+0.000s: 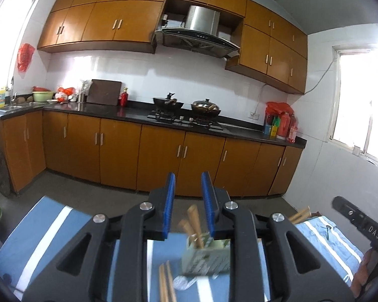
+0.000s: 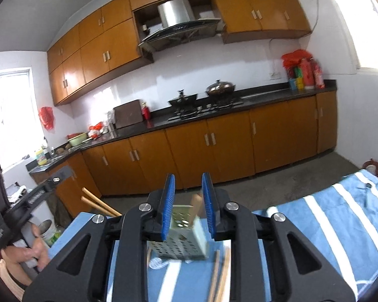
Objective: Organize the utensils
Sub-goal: 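Lower the right tool onto a chopstick and close it while the left tool grasps another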
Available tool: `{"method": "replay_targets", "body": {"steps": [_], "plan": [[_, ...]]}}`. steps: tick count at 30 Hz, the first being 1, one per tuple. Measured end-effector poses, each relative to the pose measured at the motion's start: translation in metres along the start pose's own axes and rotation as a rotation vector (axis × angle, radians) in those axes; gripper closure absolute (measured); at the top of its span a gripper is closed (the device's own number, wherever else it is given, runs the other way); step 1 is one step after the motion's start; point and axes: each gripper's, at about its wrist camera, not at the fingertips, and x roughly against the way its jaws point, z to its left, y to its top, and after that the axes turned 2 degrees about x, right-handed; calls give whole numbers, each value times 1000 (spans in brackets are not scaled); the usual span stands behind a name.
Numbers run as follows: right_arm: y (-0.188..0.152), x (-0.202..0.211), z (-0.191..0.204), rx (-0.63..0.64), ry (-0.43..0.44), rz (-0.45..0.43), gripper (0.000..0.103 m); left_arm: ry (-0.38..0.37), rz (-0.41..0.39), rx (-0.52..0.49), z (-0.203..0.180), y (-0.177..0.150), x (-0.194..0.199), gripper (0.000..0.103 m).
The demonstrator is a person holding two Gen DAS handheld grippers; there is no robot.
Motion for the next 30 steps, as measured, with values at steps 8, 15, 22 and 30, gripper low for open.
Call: {"method": "replay_targets", "body": {"steps": [8, 15, 22, 30], "plan": [[-95, -17, -40, -36, -126, 284, 79, 65, 183, -6, 43, -73, 26, 75], [-190, -57, -43, -89, -58, 579, 83, 84, 441, 9, 71, -157, 10, 76], [-209, -64, -34, -55, -89, 609, 88, 79, 528, 27, 77, -187, 4, 76], [-205, -66, -34, 34, -173, 595, 96, 35, 585, 27, 65, -204, -5, 76]]}}
